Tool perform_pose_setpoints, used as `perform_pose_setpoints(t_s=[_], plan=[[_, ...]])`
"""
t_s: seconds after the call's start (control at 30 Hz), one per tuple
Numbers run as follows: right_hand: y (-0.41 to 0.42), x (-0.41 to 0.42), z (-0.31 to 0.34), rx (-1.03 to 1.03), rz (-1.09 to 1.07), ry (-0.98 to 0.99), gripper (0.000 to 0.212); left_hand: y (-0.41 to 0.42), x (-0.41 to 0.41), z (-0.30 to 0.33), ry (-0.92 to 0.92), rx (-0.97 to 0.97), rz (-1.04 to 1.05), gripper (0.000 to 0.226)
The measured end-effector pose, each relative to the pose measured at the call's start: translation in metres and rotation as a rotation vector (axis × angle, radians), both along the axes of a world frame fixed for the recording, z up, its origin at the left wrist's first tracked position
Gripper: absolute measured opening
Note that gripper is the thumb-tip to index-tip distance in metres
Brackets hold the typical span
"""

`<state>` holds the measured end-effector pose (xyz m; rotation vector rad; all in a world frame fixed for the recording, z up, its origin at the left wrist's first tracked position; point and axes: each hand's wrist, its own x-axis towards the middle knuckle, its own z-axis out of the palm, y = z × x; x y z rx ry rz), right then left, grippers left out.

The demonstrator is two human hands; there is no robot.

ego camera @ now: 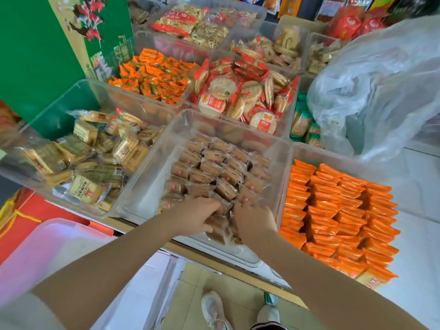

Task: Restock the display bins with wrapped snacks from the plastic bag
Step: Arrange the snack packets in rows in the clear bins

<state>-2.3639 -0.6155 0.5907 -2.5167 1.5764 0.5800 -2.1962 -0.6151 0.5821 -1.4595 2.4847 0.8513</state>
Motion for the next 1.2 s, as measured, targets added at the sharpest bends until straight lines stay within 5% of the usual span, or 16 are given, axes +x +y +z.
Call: perform_pose_setpoints(t_s=[0.13, 0.27, 0.43, 0.53, 0.8, 1.0, 1.2], plan=[[0.0, -0.003, -0.001, 0.016, 0.014, -0.012, 0.025, -0.007, -0.011, -0.01, -0.236, -0.228, -0.208, 0.039], [0.001, -0.006, 0.004, 0.023, 0.018, -0.034, 0.024, -0.009, -0.005, -0.013, -0.395, -0.242, -0.229, 0.043], [0.002, 0.003, 0.01, 0.024, -0.057, -0.173, 0.018, -0.012, 0.008, -0.015, -0.361, -0.31, -0.142, 0.056], [0.004, 0.019, 0.003, 0.042, 0.019, -0.23, 0.04, -0.01, 0.022, -0.012, -0.337, -0.278, -0.112, 0.063], [0.003, 0.053, -0.019, 0.054, 0.041, -0.082, 0.038, -0.015, 0.036, -0.015, -0.402, -0.377, -0.132, 0.029], [-0.001, 0.051, -0.012, 0.056, 0.013, -0.014, 0.038, -0.015, 0.042, -0.017, -0.465, -0.328, -0.088, 0.029], [-0.011, 0.037, -0.001, 0.124, -0.165, -0.255, 0.033, -0.013, 0.029, -0.006, -0.401, -0.26, -0.03, 0.024]])
